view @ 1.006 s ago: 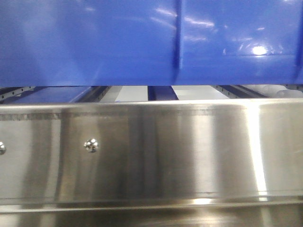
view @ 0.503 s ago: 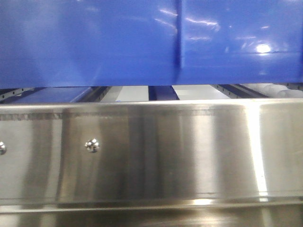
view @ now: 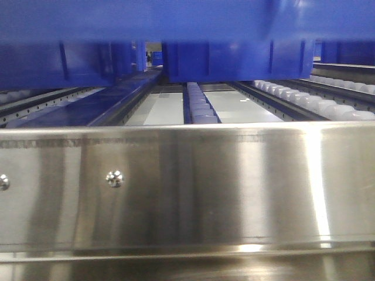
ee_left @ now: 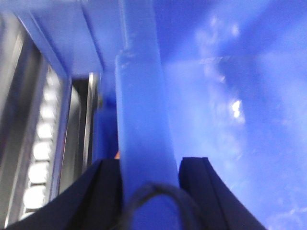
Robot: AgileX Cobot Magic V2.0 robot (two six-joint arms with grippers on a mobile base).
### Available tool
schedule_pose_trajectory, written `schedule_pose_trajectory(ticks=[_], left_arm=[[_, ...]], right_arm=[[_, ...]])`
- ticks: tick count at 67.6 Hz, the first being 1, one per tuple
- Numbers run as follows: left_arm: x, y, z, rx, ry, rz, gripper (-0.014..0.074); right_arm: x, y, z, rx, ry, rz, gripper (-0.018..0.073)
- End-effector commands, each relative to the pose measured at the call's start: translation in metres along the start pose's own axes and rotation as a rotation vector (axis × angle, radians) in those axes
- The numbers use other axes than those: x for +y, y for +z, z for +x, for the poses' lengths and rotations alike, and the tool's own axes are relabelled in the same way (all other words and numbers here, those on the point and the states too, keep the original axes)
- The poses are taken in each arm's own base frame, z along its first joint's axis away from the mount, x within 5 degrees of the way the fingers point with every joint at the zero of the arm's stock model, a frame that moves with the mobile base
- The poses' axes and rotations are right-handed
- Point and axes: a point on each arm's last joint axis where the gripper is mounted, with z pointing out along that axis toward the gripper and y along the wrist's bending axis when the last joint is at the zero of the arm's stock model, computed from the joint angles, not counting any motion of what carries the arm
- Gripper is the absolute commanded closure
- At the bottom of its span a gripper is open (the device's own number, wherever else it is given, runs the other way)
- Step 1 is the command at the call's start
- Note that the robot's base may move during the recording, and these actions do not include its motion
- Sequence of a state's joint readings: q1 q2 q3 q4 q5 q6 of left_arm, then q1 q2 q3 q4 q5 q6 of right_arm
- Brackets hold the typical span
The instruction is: Move blue bin to conveyor side
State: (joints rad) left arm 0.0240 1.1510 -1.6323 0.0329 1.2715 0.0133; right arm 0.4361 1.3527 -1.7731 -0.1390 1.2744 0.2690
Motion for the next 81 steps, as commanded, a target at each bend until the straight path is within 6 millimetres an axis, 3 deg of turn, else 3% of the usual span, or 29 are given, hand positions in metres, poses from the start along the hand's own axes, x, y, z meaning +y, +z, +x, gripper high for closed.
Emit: schedule_pose_trajectory(ticks=[1, 19, 47, 81], left_arm=[[0.004, -0.034, -0.002, -0.175, 0.011, -0.029, 0.0602], [0.004, -0.067, 0.013, -0.255, 0.006, -0.026, 0.0602], [-0.007, -0.074, 0.041, -0.305, -0.03, 0.085, 0.0602], [-0.011, -0.08, 0.029, -0.44, -0.066, 0.147, 0.0602]], right_arm=[[-0.011, -0.032, -0.005, -0.147, -0.045, 0.046, 0.0631], [-0.019, -0.074, 0.007, -0.241, -0.07, 0.033, 0.0631], [-0.029, -0.079, 0.049, -0.277, -0.097, 0.021, 0.0631], [-0.025, -0.093, 0.036, -0.505, -0.102, -0.029, 0.0631]])
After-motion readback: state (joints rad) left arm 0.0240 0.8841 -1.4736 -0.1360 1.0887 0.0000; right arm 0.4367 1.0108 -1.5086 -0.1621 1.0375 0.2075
